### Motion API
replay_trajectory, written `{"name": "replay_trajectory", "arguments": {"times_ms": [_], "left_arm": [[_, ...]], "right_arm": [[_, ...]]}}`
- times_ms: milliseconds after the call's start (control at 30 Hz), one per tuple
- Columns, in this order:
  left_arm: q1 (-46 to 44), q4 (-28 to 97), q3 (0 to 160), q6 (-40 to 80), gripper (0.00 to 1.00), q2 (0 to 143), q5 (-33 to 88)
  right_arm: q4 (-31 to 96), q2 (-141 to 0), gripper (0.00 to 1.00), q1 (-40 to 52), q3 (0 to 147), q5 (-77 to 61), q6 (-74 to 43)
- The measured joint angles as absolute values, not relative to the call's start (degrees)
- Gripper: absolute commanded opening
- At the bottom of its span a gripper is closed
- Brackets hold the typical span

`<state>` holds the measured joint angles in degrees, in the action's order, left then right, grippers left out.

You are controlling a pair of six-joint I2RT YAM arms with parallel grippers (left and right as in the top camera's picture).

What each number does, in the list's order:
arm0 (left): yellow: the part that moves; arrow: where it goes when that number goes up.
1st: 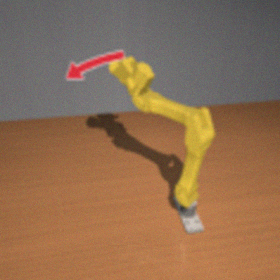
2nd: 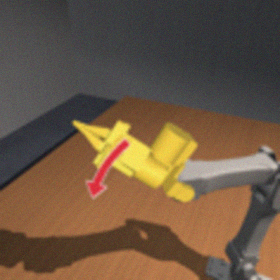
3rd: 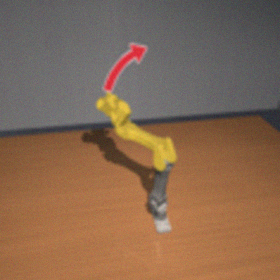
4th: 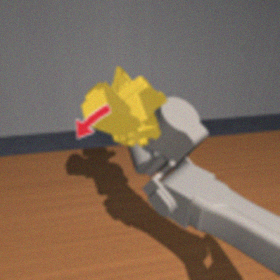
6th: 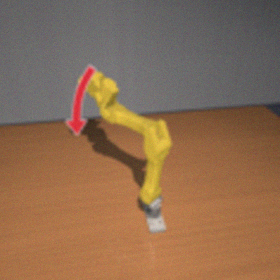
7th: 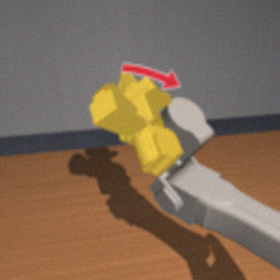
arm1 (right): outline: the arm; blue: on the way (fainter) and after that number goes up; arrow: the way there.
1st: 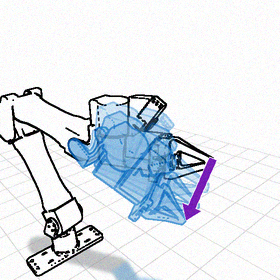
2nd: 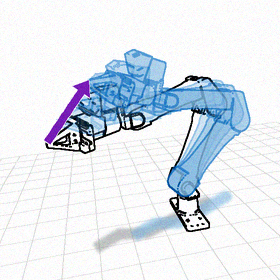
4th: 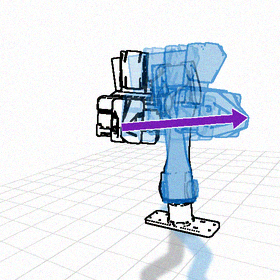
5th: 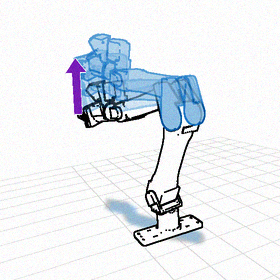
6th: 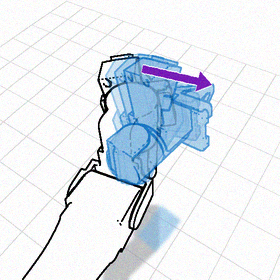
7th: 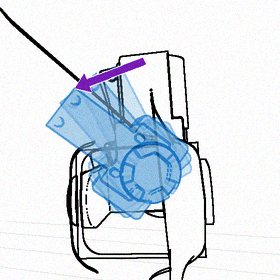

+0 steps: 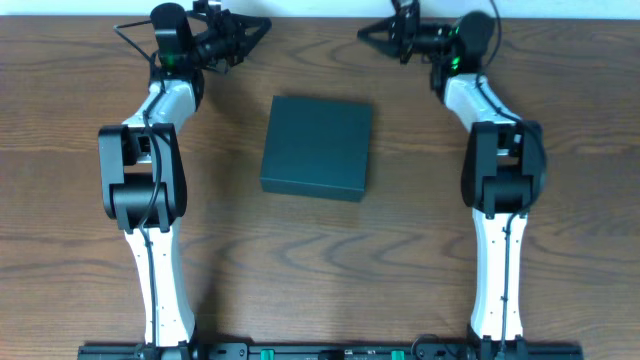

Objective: Pack container
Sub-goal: 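Release the lid and raise both grippers away from the box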

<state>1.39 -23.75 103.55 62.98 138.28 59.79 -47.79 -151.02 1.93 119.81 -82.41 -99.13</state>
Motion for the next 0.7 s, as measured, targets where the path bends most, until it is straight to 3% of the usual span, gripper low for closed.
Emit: {"name": "replay_trajectory", "arguments": {"times_ms": [67, 133, 467, 700], "left_arm": [[1.3, -7.0, 108.4, 57.5, 0.06, 138.4, 54.8], [1.2, 3.0, 112.0, 51.5, 0.06, 138.6, 51.2], [-3.5, 43.2, 147.0, 23.6, 0.06, 139.2, 34.8], [-8.5, 54.9, 166.8, 11.9, 0.06, 139.1, 22.3]], "right_arm": [[-27.3, -151.0, 0.02, 0.6, 122.9, -80.1, -90.0], [-14.9, -151.0, 0.02, -0.5, 123.5, -77.6, -81.3], [-4.7, -151.1, 0.02, -1.9, 129.3, -69.3, -61.5], [33.0, -146.5, 0.02, -0.6, 137.5, -49.6, -39.9]]}}
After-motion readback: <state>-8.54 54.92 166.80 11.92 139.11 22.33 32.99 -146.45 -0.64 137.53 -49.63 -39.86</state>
